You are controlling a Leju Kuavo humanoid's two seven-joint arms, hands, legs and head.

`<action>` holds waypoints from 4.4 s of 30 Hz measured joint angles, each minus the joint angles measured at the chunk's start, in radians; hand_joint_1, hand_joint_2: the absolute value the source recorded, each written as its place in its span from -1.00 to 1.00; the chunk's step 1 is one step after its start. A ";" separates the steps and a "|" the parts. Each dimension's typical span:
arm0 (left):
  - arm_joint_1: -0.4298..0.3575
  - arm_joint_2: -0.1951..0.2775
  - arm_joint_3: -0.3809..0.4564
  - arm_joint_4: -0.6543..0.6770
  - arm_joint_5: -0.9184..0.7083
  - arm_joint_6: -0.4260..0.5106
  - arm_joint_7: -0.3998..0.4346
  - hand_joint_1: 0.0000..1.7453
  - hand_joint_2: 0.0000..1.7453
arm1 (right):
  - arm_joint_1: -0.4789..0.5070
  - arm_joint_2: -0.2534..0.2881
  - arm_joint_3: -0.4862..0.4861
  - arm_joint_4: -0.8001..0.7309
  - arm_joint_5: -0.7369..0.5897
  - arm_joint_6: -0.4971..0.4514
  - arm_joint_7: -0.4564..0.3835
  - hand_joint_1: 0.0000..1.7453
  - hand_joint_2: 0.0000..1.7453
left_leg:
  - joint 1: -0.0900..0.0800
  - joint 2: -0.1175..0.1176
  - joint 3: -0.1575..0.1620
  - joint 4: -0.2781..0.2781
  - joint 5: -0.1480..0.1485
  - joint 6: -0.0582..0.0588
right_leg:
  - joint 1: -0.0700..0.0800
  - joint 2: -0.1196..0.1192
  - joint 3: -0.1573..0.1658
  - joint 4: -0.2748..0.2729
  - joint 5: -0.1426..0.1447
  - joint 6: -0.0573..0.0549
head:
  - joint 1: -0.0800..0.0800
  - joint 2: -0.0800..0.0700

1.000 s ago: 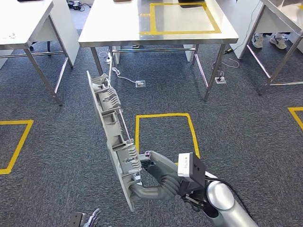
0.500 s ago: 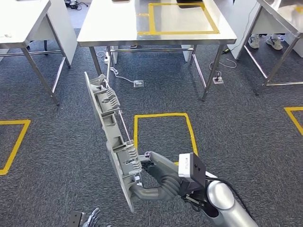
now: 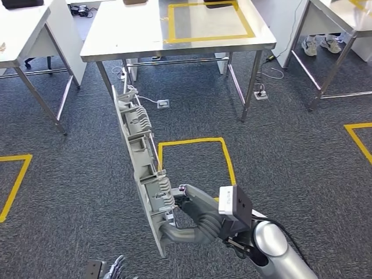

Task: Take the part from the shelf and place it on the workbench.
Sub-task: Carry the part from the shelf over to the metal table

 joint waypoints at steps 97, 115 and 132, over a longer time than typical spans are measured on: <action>-0.007 -0.008 0.001 -0.009 -0.049 -0.001 -0.029 -1.00 1.00 | 0.019 -0.013 -0.017 -0.035 0.100 -0.038 -0.035 1.00 1.00 | -0.015 0.005 0.037 -0.105 0.096 0.018 | 0.003 0.005 0.064 -0.028 -0.030 -0.002 | -0.002 0.000; -0.007 -0.009 0.002 -0.007 -0.055 -0.011 -0.028 -1.00 1.00 | 0.031 -0.015 -0.032 -0.039 0.107 -0.056 -0.049 1.00 1.00 | -0.025 -0.003 0.206 -0.290 0.072 0.061 | 0.017 -0.007 -0.042 0.005 0.040 0.026 | 0.003 0.000; 0.014 0.014 0.008 0.008 -0.054 -0.021 -0.041 -1.00 1.00 | 0.042 -0.023 -0.078 -0.043 0.127 -0.080 -0.071 1.00 1.00 | -0.022 -0.002 0.089 -0.269 0.152 0.042 | 0.013 0.005 0.073 -0.017 -0.046 0.018 | -0.002 0.000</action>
